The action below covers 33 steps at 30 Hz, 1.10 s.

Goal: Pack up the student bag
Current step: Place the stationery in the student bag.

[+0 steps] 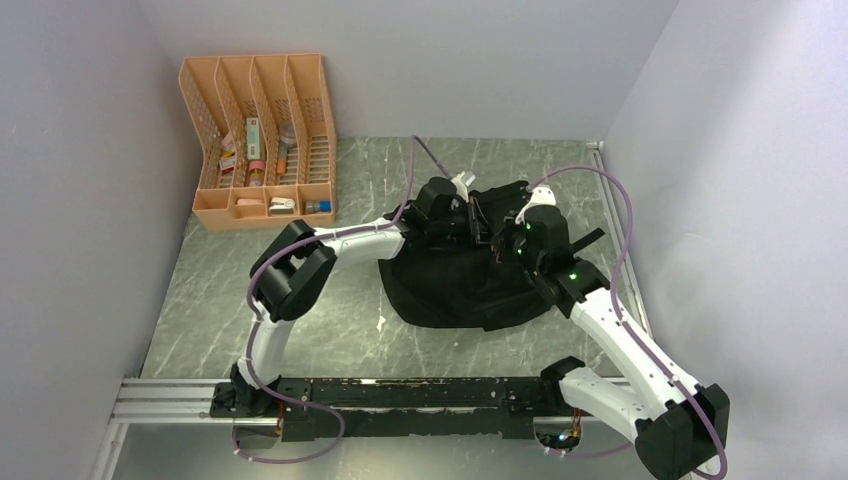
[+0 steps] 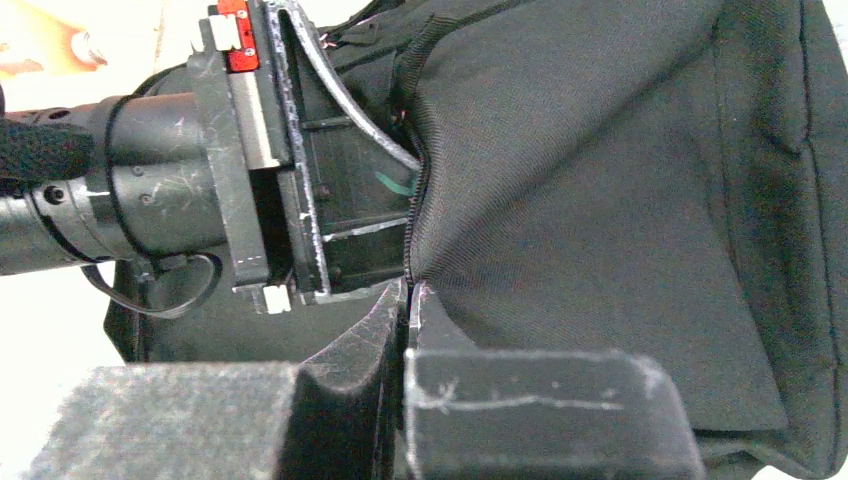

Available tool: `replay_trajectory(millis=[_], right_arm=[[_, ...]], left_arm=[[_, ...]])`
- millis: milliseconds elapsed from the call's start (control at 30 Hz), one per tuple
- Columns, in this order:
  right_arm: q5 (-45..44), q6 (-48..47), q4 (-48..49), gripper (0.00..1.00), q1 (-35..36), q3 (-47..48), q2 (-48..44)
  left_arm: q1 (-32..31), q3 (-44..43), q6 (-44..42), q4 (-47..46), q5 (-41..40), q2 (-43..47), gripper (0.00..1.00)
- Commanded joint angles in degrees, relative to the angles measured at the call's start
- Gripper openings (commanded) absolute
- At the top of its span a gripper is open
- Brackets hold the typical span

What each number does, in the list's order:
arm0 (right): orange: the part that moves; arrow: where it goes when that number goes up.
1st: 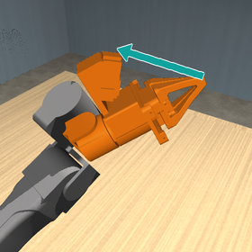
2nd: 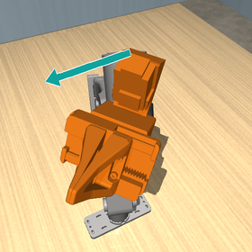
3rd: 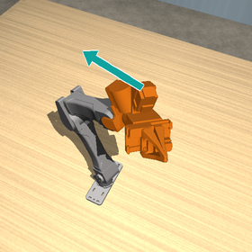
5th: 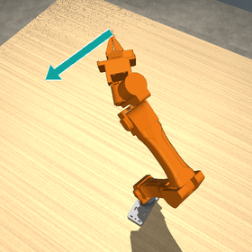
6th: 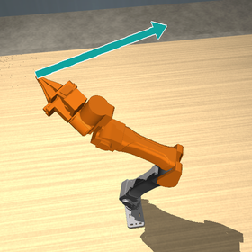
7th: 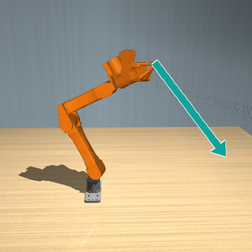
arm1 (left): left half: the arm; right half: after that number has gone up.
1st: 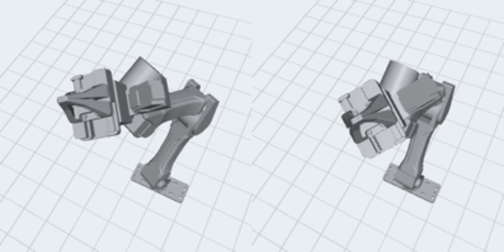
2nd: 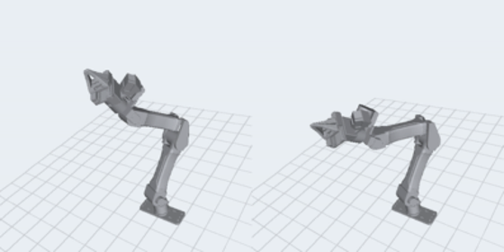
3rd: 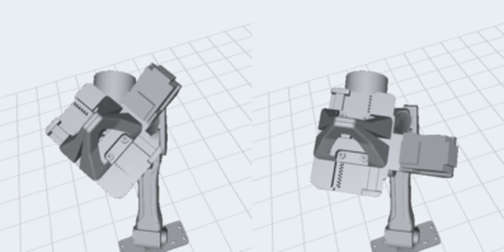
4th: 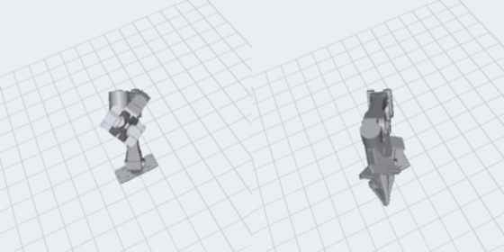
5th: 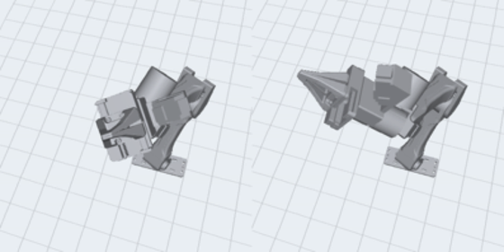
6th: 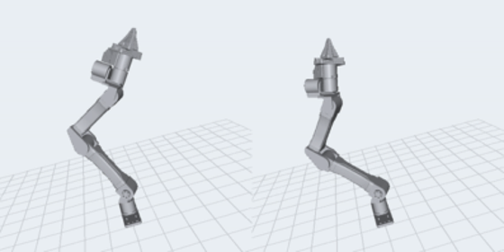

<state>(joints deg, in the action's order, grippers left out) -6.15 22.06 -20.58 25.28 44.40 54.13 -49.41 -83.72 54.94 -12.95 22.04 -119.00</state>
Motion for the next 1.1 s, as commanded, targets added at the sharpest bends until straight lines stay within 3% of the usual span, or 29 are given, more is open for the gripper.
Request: replay_trajectory(millis=[0, 67, 200, 400, 733, 1067], right_arm=[[4.68, 1.5, 2.57, 0.0, -0.14, 0.42, 0.16], [5.42, 1.77, 2.69, 0.0, -0.14, 0.49, 0.43], [5.84, 1.5, 2.21, 0.0, -0.14, 0.83, 0.59], [4.44, 1.6, 1.74, 0.0, -0.11, 0.37, -0.57], [3.64, 1.41, 1.21, 0.0, -0.12, 0.65, -0.82], [1.4, 0.38, 0.83, 0.0, -0.09, 0.87, -1.21]], left_arm=[[-1.25, -2.25, 4.09, -8.52, -3.48, -1.66, 0.05], [-1.94, -3.01, 4.41, -9.69, -3.85, -2.47, 0.07], [-3.5, -6.85, 2.77, -7.38, -2.81, -4.52, 0.26], [-3.94, -4.09, 0.98, -6.85, -3.78, -2.61, 0.5], [-3.93, -1.67, -6.37, 0.01, -4.74, 3.28, 0.53], [-3.88, 10.63, -14.55, 7.1, -4.75, 15.15, 0.59]])
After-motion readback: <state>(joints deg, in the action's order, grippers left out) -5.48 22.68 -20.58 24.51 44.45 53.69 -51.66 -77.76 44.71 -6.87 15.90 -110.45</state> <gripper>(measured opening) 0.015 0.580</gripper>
